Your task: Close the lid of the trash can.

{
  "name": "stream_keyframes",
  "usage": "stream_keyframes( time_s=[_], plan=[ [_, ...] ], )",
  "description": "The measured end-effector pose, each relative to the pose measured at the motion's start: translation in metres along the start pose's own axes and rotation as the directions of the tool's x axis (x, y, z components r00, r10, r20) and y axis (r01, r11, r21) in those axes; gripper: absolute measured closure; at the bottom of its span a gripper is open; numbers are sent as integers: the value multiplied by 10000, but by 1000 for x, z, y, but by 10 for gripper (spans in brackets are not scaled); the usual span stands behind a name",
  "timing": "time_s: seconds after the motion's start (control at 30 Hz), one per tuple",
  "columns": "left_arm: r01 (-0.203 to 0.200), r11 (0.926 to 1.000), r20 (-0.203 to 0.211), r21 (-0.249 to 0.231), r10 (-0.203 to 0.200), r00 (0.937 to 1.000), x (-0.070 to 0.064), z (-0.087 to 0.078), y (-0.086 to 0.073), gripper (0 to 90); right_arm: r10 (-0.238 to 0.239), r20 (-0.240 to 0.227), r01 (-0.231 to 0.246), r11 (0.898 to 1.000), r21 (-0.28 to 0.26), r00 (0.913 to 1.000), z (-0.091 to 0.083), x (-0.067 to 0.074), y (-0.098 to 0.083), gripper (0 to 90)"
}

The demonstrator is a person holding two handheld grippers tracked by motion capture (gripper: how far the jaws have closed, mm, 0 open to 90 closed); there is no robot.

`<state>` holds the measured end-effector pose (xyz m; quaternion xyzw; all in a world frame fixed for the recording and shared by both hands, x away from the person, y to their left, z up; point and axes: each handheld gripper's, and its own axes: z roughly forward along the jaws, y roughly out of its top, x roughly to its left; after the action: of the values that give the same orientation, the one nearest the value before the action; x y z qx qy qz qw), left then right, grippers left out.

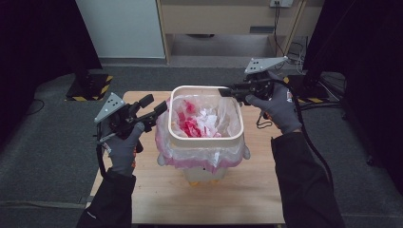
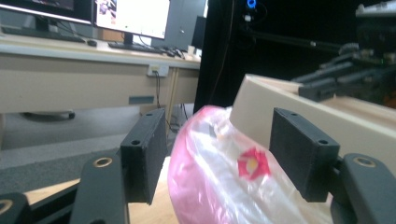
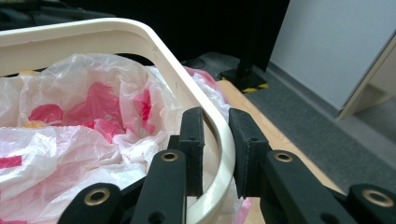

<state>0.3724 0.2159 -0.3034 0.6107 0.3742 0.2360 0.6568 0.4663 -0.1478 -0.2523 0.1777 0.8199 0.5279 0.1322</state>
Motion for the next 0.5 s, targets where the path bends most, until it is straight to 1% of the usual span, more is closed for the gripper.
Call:
stream_keyframes(
  time_s=[0.07, 0.13, 0.2, 0.33, 0.4, 0.47, 0.5],
  plan=[
    [-36, 10000, 8, -90, 37, 10000, -2, -1, 5, 341, -125, 112, 126, 9999, -106, 9999, -2, 0, 1, 763],
    [-162, 9998, 93, -140, 164, 9998, -7, 0, 9, 336, -183, 154, 183, 9998, -21, 9997, -2, 1, 0, 764],
    [-246, 9996, 210, -168, 249, 9995, -12, 2, 12, 333, -353, 250, 349, 9993, 148, 9991, 1, 2, 0, 760],
    [-447, 9989, 340, -134, 451, 9984, -17, 5, 12, 323, -448, 261, 447, 9990, 70, 9987, 5, 6, 1, 744],
    [-585, 9983, 393, -15, 585, 9975, -19, 7, 10, 318, -434, 264, 435, 9991, -12, 9987, 6, 9, 2, 708],
    [-784, 9969, 350, 120, 779, 9963, -21, 9, 9, 316, -449, 294, 451, 9990, -68, 9986, 7, 11, 1, 672],
    [-781, 9969, 389, 115, 776, 9962, -22, 9, 8, 316, -446, 324, 451, 9989, -146, 9985, 7, 12, 1, 662]
  ],
)
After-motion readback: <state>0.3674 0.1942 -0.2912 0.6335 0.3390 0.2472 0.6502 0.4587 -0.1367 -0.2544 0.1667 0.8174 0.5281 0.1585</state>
